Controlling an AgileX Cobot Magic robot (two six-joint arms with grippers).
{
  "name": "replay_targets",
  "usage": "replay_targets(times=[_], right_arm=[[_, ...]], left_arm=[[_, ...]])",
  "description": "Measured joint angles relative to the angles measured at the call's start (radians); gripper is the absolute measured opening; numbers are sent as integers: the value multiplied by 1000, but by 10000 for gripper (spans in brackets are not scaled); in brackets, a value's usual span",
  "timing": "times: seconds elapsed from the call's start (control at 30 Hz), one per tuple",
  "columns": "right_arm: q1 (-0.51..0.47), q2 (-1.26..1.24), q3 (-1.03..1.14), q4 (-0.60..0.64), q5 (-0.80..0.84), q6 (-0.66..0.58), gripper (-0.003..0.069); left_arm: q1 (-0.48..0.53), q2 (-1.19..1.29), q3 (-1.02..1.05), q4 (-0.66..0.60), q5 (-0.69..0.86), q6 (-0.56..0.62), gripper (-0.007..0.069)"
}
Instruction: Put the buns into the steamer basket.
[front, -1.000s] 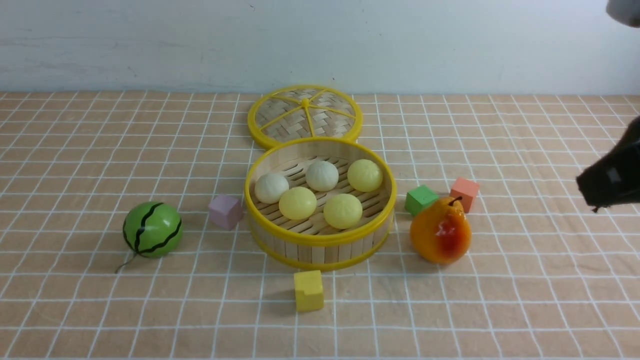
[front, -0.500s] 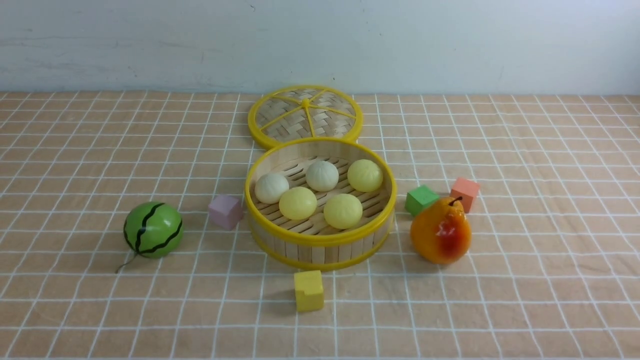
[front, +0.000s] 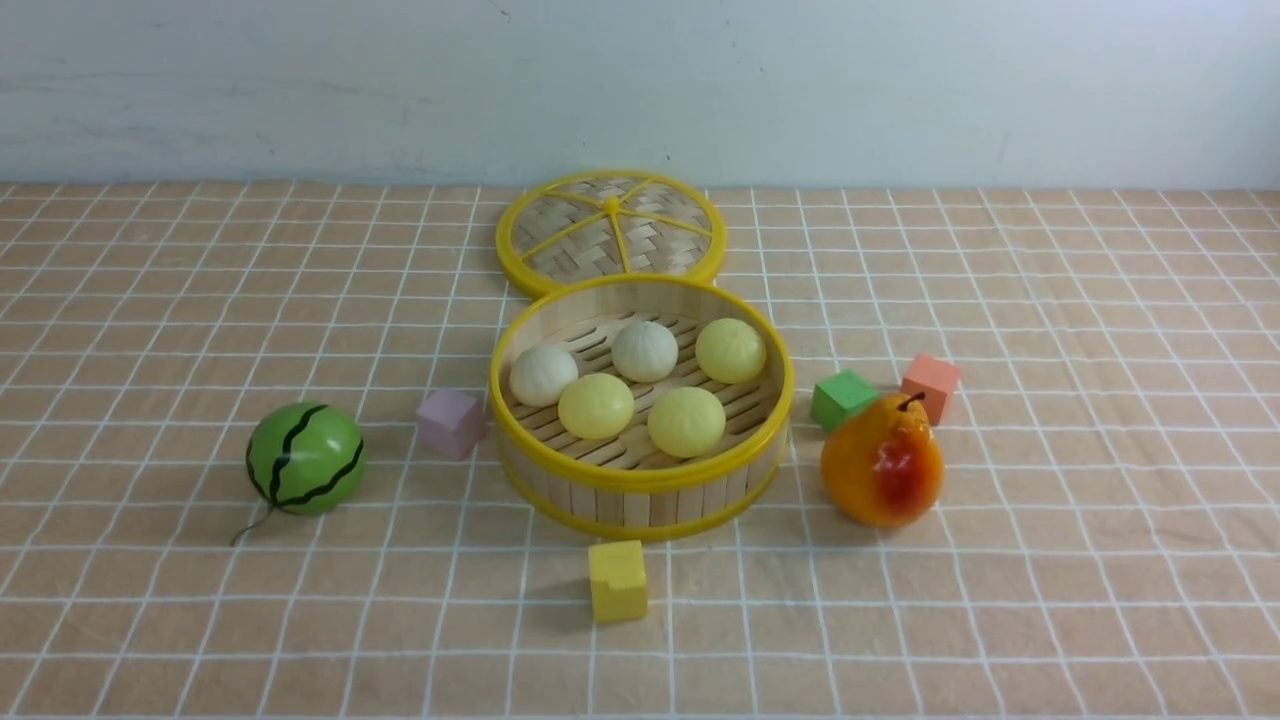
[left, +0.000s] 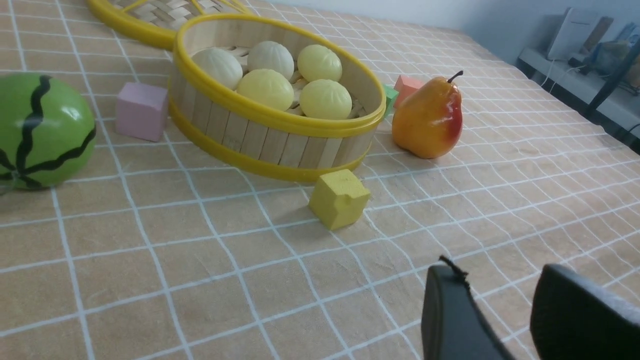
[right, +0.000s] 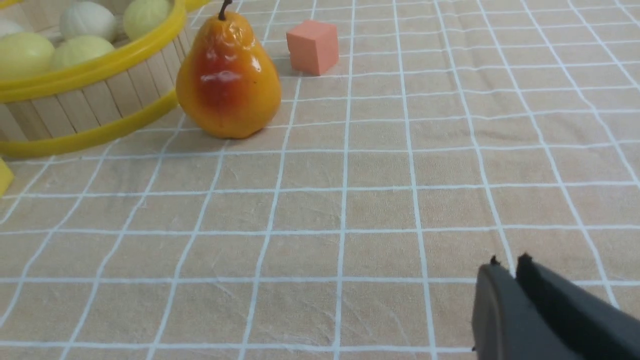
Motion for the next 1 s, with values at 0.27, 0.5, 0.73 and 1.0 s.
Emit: replay_targets(times=[0.27, 0.5, 0.73, 1.0], right_arm=[[0, 0, 0, 3, 0, 0, 52], [0, 0, 0, 3, 0, 0, 59], [0, 0, 0, 3, 0, 0, 69], [0, 0, 0, 4, 0, 0, 82]], left_arm=[[0, 0, 0, 0, 0, 0, 238], [0, 0, 0, 0, 0, 0, 238], [0, 0, 0, 2, -1, 0, 238], [59, 0, 0, 26, -42, 0, 233]])
